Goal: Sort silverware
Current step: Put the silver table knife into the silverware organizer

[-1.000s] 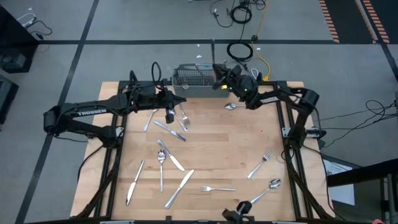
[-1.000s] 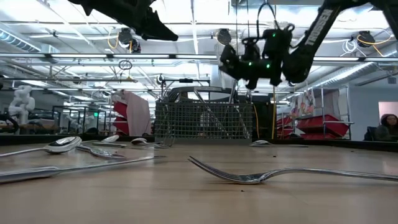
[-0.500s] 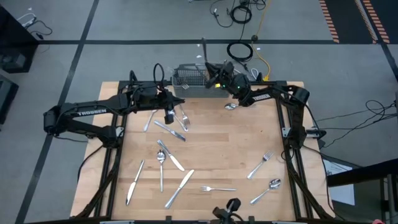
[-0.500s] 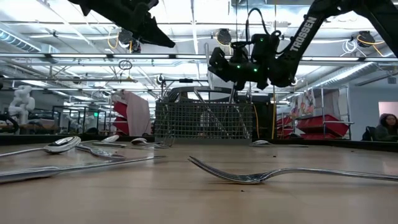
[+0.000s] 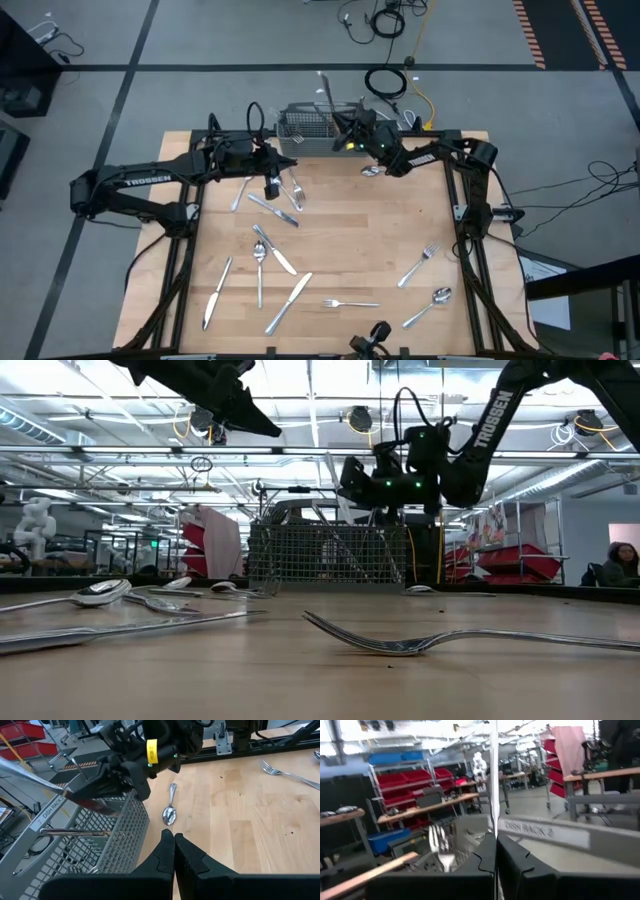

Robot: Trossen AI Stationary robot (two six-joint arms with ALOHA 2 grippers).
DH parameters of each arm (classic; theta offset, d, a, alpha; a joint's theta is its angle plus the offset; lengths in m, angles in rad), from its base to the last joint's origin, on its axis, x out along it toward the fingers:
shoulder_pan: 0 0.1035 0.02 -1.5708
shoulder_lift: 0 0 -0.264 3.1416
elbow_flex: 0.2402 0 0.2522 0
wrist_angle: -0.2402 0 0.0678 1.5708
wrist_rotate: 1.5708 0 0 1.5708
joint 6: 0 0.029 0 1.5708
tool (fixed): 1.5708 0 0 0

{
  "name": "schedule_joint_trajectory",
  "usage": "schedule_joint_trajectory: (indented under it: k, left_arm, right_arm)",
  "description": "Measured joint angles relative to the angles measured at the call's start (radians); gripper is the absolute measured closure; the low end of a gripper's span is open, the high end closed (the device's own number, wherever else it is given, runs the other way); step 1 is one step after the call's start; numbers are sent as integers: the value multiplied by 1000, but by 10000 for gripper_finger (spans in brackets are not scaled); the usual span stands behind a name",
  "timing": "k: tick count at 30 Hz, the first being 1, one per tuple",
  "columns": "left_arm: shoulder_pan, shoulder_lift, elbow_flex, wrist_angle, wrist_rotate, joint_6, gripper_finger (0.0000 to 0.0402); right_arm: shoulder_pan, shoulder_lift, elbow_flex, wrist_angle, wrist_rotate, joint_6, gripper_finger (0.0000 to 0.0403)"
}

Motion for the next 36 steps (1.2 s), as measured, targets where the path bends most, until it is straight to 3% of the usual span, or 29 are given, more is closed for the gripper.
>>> schedule_joint_trajectory:
  k: [8, 15, 36]
  left_arm:
    - [0, 0, 0, 1, 0, 0, 394]
    - [0, 0, 0, 0, 0, 0, 394]
    - [0, 0, 0, 0, 0, -3, 394]
  right_arm:
    - [-2, -1, -4, -14, 9, -22, 403]
    - [-3, -2, -5, 118, 1, -22, 403]
    - [-24, -2, -5, -43, 9, -90, 403]
